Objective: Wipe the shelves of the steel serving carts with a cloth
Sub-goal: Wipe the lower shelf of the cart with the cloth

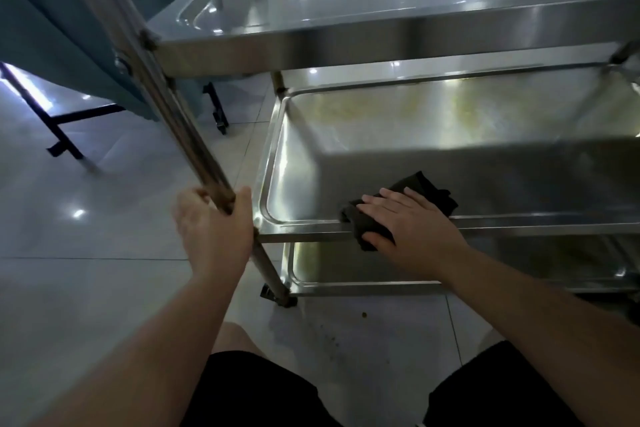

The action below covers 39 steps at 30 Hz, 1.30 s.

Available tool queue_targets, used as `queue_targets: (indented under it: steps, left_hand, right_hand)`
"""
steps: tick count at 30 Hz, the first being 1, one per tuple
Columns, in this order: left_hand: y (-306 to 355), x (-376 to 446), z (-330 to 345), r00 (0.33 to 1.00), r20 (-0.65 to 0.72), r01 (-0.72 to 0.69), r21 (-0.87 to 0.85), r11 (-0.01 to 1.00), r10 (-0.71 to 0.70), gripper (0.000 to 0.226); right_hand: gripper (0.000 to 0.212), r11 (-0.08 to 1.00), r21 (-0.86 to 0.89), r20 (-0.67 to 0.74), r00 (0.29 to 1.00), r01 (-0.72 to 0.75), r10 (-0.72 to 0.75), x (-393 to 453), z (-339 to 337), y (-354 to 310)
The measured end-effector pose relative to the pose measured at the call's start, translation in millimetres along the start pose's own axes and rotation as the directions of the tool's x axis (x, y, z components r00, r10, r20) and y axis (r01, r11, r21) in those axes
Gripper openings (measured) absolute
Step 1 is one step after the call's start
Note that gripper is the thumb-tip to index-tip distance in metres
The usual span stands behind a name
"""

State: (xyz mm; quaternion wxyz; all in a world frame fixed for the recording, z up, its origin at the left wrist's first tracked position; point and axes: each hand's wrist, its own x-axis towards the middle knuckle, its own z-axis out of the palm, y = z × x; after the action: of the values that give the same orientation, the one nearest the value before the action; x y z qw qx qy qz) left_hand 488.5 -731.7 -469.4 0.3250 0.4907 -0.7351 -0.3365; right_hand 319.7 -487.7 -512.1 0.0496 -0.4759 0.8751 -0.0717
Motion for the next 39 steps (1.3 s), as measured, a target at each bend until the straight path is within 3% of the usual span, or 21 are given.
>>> queue_targets:
  steps: [2,3,6,9,12,18,25,32,39]
  left_hand:
    - [-15,-29,7,0.991,-0.12,-0.062,-0.035,0.997,0.057,0.045]
    - [-21,-48,12,0.988,-0.117,-0.111,-0.046,0.993,0.105,0.04]
    - [-28,-93,38,0.956,0.067,-0.28,-0.077,0.957,0.285,0.033]
    - [-5,-116,66,0.843,0.21,-0.489,-0.086,0.868,0.496,0.031]
    - [33,-134,89,0.746,0.32,-0.589,-0.092,0.803,0.584,0.034]
    - [83,-165,139,0.586,0.497,-0.689,-0.11,0.716,0.64,0.03]
    - [118,-207,195,0.46,0.623,-0.792,-0.036,0.61,0.633,0.042]
    - [141,-216,231,0.482,0.67,-0.827,0.135,0.546,0.565,0.055]
    - [128,-213,243,0.436,0.712,-0.878,0.202,0.433,0.55,0.075]
  right_hand:
    - [0.077,1.0,0.004,-0.006,1.0,-0.03,0.03,-10,-3,13]
    - [0.077,0.999,0.008,-0.012,0.999,-0.044,0.044,-15,-4,20]
    - [0.073,0.997,0.018,-0.022,0.997,-0.079,0.08,-33,-8,42]
    - [0.064,0.993,0.023,-0.021,0.993,-0.119,0.119,-53,-14,69]
    - [0.065,0.986,0.021,-0.032,0.985,-0.168,0.169,-76,-20,100]
    - [0.076,0.962,0.007,-0.063,0.96,-0.271,0.271,-120,-31,167]
    - [0.071,0.908,0.037,-0.115,0.9,-0.418,0.419,-166,-38,245]
    - [0.057,0.843,0.053,-0.12,0.835,-0.535,0.538,-195,-45,309]
    - [0.06,0.717,0.041,-0.075,0.713,-0.696,0.697,-202,-55,364]
